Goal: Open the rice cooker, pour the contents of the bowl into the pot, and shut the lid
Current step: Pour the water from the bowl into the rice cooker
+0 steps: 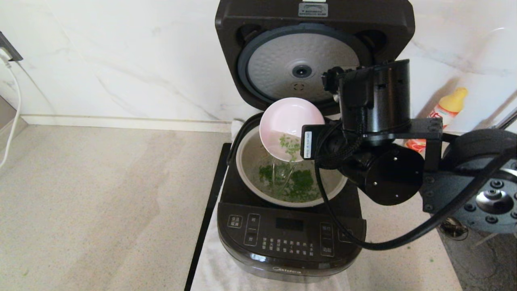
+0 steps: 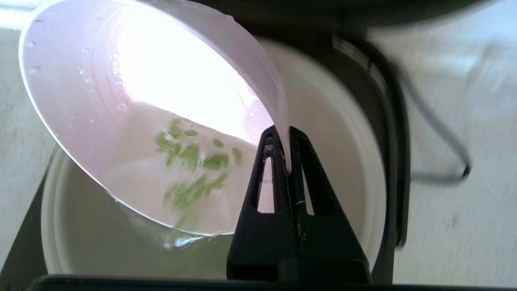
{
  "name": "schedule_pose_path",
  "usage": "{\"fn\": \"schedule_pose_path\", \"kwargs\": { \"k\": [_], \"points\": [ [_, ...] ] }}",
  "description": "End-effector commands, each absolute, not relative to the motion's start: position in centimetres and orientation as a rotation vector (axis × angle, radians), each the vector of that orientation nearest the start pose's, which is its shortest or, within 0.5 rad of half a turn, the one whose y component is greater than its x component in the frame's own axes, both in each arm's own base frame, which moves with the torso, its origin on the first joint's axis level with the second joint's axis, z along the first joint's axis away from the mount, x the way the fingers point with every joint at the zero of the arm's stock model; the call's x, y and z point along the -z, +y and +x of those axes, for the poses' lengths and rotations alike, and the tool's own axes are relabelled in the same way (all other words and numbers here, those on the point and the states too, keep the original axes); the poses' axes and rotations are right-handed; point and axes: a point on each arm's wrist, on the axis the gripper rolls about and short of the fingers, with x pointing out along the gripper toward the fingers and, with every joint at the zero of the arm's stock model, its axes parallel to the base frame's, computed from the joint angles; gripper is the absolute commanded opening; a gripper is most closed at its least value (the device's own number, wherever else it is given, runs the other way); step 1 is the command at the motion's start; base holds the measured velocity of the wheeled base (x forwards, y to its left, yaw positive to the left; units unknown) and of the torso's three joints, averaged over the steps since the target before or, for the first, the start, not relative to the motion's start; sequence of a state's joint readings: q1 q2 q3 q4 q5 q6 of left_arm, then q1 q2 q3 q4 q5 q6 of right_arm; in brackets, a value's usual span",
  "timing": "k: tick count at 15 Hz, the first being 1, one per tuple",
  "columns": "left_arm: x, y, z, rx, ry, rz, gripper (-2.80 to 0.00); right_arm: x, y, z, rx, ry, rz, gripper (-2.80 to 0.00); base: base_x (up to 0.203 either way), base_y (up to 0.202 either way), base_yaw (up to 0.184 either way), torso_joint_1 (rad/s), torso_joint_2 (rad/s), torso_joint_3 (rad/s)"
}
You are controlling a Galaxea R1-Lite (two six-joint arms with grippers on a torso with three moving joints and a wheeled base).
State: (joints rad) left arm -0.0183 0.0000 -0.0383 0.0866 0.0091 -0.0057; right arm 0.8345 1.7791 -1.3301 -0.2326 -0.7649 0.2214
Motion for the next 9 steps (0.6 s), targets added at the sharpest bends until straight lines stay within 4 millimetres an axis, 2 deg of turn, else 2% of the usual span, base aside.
{"fn": "schedule_pose_path", "kwargs": {
  "k": [1, 6, 7, 9],
  "points": [
    [-7.7, 0.1, -2.6, 0.009, 0.046, -0.005, -2.80, -26.5, 24.9, 23.6, -0.068, 0.001, 0.061, -2.80, 0.000, 0.000, 0.000, 0.000, 0.00, 0.000],
    [-7.7, 0.1, -2.6, 0.009, 0.046, -0.005, -2.80, -23.8, 25.5, 23.7, -0.018, -0.276, -0.059, -2.80, 0.000, 0.000, 0.000, 0.000, 0.00, 0.000],
    [-7.7, 0.1, -2.6, 0.009, 0.047, -0.005, -2.80, -23.0, 25.9, 24.0, 0.004, -0.330, -0.082, -2.80, 0.000, 0.000, 0.000, 0.000, 0.00, 0.000],
    [-7.7, 0.1, -2.6, 0.009, 0.046, -0.005, -2.80, -20.5, 26.5, 24.4, 0.015, -0.329, -0.186, -2.80, 0.000, 0.000, 0.000, 0.000, 0.00, 0.000]
  ]
}}
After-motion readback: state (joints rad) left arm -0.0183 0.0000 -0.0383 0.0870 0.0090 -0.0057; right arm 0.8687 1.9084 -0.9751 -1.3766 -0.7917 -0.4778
